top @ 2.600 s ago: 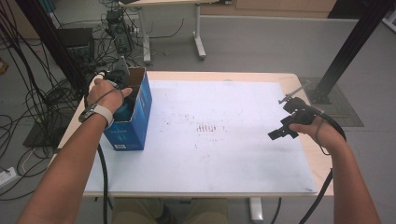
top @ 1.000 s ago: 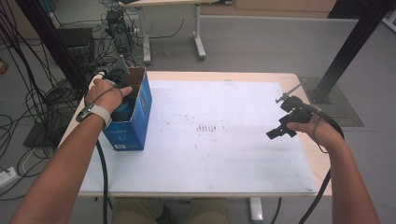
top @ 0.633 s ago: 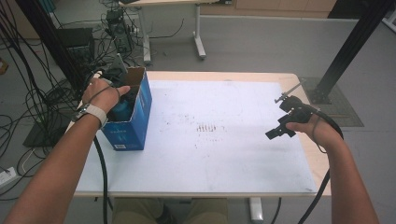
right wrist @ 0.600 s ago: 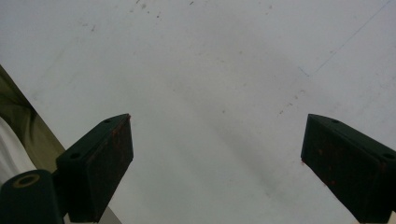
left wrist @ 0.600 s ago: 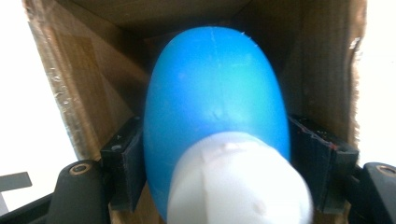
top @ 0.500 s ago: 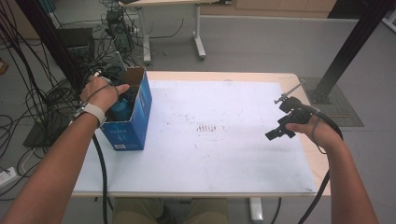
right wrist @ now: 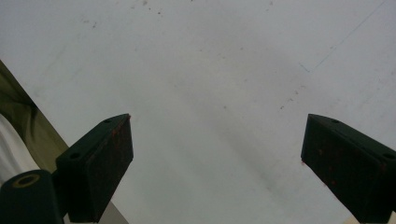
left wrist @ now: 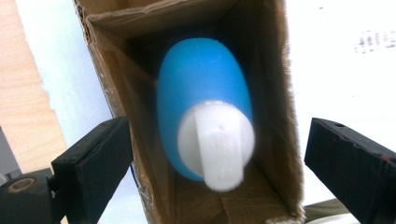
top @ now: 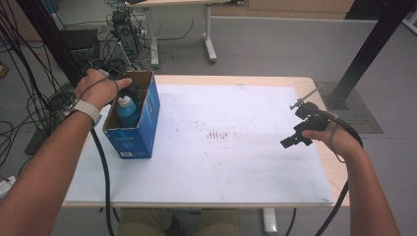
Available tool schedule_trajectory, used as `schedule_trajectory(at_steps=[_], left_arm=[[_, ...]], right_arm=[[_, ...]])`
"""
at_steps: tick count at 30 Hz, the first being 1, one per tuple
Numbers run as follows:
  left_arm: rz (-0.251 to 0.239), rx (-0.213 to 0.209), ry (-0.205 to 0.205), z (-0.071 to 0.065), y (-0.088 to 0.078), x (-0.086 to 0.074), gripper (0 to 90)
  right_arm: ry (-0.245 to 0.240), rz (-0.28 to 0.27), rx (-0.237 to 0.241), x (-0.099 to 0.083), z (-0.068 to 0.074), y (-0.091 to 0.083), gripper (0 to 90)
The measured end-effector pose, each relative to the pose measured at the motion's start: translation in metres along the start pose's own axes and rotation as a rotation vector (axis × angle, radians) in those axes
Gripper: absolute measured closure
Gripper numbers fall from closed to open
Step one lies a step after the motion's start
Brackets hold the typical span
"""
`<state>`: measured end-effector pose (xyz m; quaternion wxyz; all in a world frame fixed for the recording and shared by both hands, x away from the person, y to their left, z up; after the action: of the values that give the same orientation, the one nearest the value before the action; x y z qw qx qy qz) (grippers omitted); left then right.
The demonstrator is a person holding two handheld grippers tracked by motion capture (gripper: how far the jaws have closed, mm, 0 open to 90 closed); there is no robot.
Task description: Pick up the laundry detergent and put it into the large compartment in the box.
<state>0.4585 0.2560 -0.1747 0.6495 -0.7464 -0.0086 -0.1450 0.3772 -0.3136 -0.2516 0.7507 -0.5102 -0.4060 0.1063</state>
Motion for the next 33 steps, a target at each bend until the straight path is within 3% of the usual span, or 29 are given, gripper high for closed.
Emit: schedule_trajectory(at_steps=[3, 5, 11, 22, 30, 33], left_arm=[[-0.01, -0.01, 0.034, 0.0, -0.009, 0.0, 8.0], [-0.008, -0.03, 0.025, 0.002, -0.013, 0.0, 7.4], [-0.035, -0.073, 0.052, 0.004, -0.033, 0.002, 5.2], [-0.087, -0.105, 0.137, -0.013, -0.069, 0.008, 4.9], [-0.118, -0.16, 0.243, -0.034, -0.093, 0.015, 5.0], [-0.116, -0.173, 0.303, -0.045, -0.097, 0.017, 5.0]], right_arm=[[0.0, -0.003, -0.003, 0.001, 0.001, -0.001, 8.8], [0.0, -0.004, -0.003, 0.001, 0.001, -0.002, 8.8], [0.004, -0.003, -0.005, 0.002, 0.001, -0.002, 8.7], [0.016, -0.013, -0.014, 0.003, 0.001, -0.007, 8.3], [0.017, -0.021, -0.016, 0.005, 0.001, -0.009, 8.3], [0.014, -0.025, -0.014, 0.006, 0.001, -0.008, 8.3]])
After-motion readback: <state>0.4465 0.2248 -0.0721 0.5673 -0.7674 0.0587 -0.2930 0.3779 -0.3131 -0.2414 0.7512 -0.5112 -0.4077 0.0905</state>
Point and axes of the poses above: each handheld gripper's, and its own axes: y roughly forward along the jaws, x roughly out of its top, z roughly to its left, the point moved 8 cm from there along y, roughly forward along the jaws, and after that the axes turned 8 degrees about -z, right-handed, at the moved point
